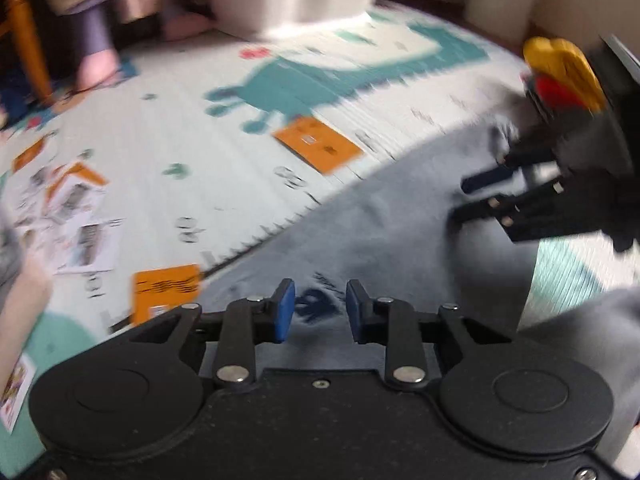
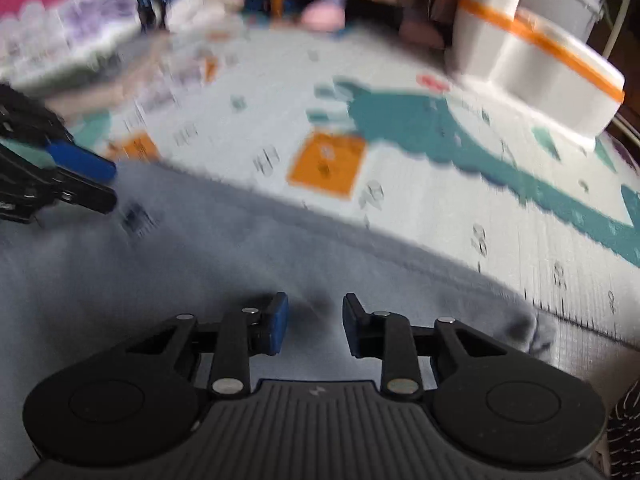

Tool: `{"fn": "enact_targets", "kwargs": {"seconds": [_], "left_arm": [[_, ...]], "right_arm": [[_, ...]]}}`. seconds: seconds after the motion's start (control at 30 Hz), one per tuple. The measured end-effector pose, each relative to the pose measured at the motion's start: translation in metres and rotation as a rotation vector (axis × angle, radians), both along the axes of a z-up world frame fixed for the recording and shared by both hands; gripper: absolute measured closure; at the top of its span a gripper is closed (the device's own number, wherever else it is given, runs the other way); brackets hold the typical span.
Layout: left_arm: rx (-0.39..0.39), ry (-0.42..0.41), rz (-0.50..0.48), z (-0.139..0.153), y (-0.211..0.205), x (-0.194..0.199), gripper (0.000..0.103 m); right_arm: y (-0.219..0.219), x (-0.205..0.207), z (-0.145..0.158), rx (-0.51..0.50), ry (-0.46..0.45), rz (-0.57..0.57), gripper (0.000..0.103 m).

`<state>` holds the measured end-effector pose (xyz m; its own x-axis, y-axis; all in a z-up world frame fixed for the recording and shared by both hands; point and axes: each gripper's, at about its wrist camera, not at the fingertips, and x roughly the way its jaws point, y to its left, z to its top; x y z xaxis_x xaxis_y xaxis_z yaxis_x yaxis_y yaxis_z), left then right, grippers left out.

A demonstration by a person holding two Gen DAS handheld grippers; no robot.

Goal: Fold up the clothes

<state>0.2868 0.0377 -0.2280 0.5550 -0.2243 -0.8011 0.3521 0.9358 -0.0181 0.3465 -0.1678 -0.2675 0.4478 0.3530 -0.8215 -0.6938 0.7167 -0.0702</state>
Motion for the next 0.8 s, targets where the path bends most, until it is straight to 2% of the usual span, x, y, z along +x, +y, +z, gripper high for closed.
{"fn": "enact_targets", "kwargs": {"seconds": [0.03,0.1,0.13,0.17,0.23,0.27,0.3,0.33,0.37,0.43,0.5,0.53,0.6,0.67,0.7,0.77,0.8], "left_arm": [[0.030,0.009,-0.012,-0.009,-0.004,0.004,0.069],[0.065,0.041,-0.026,-0.017,-0.008,0.016,0.065],[0.057,0.042,-0.019,-0.012,-0.007,0.017,0.069],[0.049,0.043,-0.013,-0.008,-0.005,0.018,0.069],[0.032,0.043,-0.016,-0.001,-0.002,0.017,0.069],[0.054,0.052,-0.009,-0.005,0.001,0.016,0.069],[0.076,0.061,-0.002,-0.008,0.003,0.014,0.069],[0.066,0.054,0.005,-0.008,0.007,0.011,0.069],[0.038,0.042,0.003,-0.004,0.011,0.006,0.069],[-0.017,0.025,-0.019,0.002,0.013,-0.006,0.069],[-0.068,0.013,-0.060,0.005,0.011,-0.018,0.069],[-0.063,0.031,-0.077,0.000,0.006,-0.022,0.069],[0.036,0.070,-0.130,-0.020,-0.008,-0.030,0.067],[0.094,0.003,-0.178,-0.021,-0.016,-0.041,0.067],[0.087,0.019,-0.160,-0.020,-0.015,-0.039,0.066],[0.058,0.035,-0.133,-0.016,-0.012,-0.036,0.068],[0.048,0.028,-0.131,-0.013,-0.012,-0.036,0.068]], "right_arm": [[-0.003,0.006,-0.002,-0.011,-0.010,-0.009,0.060],[-0.015,0.021,0.002,-0.008,-0.032,-0.074,0.058],[-0.024,0.029,0.008,0.033,-0.027,-0.099,0.066],[-0.032,0.034,0.012,0.031,-0.057,-0.114,0.068],[-0.041,0.042,0.008,-0.084,-0.113,-0.115,0.068],[-0.047,0.048,0.002,-0.140,-0.107,-0.131,0.069],[-0.057,0.055,-0.003,-0.163,-0.102,-0.162,0.085],[-0.067,0.058,-0.005,-0.144,-0.095,-0.198,0.095],[-0.074,0.058,-0.003,-0.098,-0.097,-0.220,0.095],[-0.083,0.051,0.000,-0.018,-0.112,-0.224,0.083],[-0.075,0.048,-0.008,-0.090,-0.136,-0.176,0.082],[-0.072,0.047,-0.011,-0.115,-0.145,-0.163,0.083],[-0.072,0.053,-0.011,-0.116,-0.145,-0.189,0.086],[-0.077,0.064,-0.007,-0.089,-0.106,-0.258,0.091],[-0.079,0.067,-0.004,-0.076,-0.096,-0.287,0.102],[-0.078,0.065,0.003,-0.046,-0.118,-0.289,0.102],[-0.071,0.054,0.008,-0.028,-0.158,-0.221,0.093]]}}
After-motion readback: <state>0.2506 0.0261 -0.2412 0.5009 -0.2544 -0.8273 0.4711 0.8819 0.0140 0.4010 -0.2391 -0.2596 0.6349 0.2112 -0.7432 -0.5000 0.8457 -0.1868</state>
